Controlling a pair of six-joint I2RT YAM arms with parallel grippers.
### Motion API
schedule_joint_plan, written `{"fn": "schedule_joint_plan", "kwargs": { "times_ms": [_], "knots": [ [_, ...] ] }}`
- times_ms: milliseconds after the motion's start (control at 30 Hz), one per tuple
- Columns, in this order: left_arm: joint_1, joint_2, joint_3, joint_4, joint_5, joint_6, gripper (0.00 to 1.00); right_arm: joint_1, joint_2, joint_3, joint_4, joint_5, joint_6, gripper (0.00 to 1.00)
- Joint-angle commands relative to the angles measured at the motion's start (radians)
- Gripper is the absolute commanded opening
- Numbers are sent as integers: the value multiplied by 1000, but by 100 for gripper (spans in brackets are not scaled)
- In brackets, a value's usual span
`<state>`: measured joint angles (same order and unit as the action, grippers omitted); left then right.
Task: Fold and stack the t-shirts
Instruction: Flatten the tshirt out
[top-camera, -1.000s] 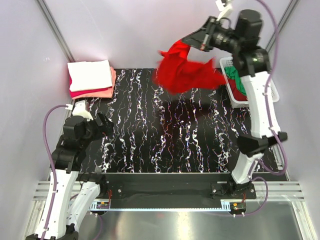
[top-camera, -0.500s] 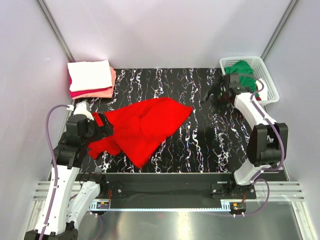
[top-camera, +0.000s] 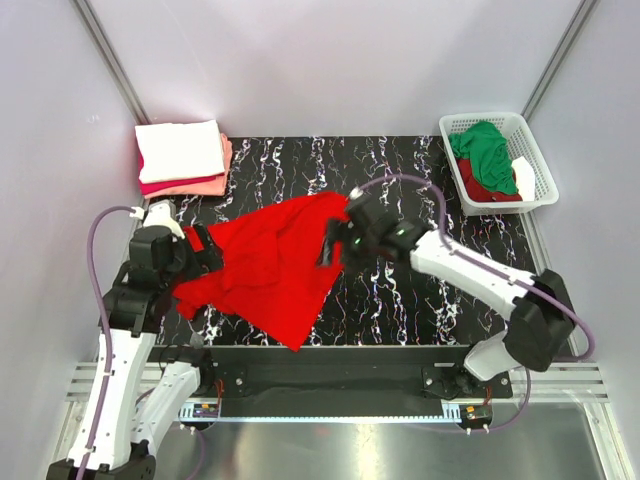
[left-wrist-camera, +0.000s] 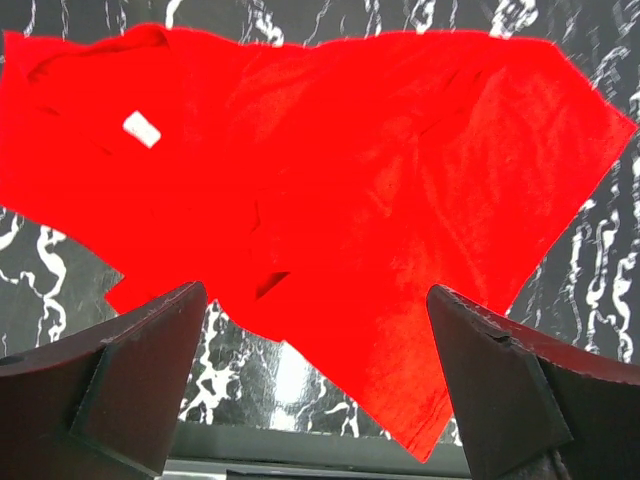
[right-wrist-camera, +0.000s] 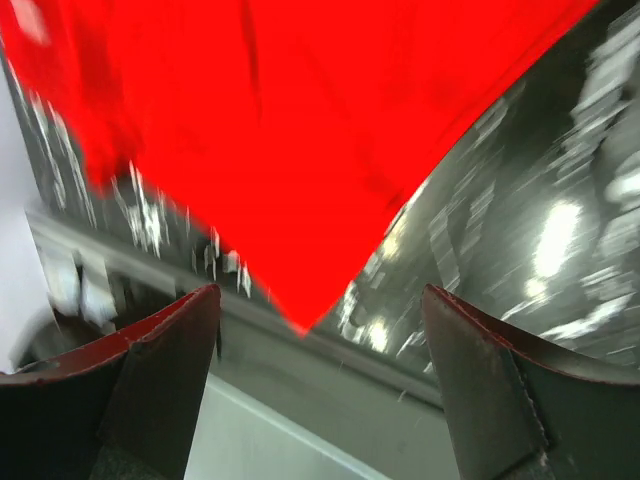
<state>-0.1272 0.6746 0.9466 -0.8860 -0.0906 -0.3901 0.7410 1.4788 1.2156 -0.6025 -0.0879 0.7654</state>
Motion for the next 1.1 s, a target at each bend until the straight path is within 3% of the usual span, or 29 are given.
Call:
{"fn": "schedule_joint_plan", "kwargs": {
  "times_ms": [0,200,467,667,933,1033,1067],
  "knots": [
    [-3,-23,-23,57,-26,8,98,127,69,-74,53,-1,150,88],
    [-2,-69,-37,68,-57,5,98,320,231,-36,83,-19,222,86],
    [-2,-86,-37,61,-89,-9,98,414,428,65,50,-38,229,85],
    [-2,-106,-40,59,-112,-16,99,480,551,228,-92,59,164,81],
    [0,-112,-40,61,-115,-18,99,534,705,383,-281,177,106,67],
    [0,-122,-42,59,-120,-20,99,546,758,412,-313,192,95,52],
    [1,-125,-43,61,-124,-21,99,546,764,406,-309,191,94,39]
  ]
}}
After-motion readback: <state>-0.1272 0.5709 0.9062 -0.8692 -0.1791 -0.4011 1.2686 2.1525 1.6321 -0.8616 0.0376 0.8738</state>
